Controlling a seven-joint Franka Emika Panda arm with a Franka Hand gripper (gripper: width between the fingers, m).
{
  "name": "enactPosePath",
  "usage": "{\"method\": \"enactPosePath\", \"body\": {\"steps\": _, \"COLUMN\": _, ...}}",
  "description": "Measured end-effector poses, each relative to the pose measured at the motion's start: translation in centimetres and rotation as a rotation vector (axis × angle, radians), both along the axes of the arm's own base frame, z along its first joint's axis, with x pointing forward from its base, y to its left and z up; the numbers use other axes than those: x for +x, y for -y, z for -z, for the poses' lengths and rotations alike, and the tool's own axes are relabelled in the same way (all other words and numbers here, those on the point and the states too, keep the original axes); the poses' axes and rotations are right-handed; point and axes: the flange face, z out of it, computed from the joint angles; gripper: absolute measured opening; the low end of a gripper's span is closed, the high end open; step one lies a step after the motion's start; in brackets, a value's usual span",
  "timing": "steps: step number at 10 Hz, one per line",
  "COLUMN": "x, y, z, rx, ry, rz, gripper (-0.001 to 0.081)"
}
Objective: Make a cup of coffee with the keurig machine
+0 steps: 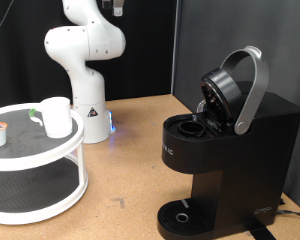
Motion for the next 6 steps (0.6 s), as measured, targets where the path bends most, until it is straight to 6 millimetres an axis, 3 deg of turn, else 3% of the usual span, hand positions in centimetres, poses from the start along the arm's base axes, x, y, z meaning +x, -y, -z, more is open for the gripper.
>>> {"method": "enactPosePath", "body": {"steps": 2, "x": -0.1, "y": 1.1, "z": 0.0, "rx": 0.015, "ry": -0.001, "rz": 0.003, "gripper": 0.0802}}
{"method": "enactPosePath", "body": {"steps": 6, "x": -1.5, "y": 7.5, "z": 0.1, "rx": 0.036, "ry": -0.026, "rz": -0.015, "gripper": 0.0802}}
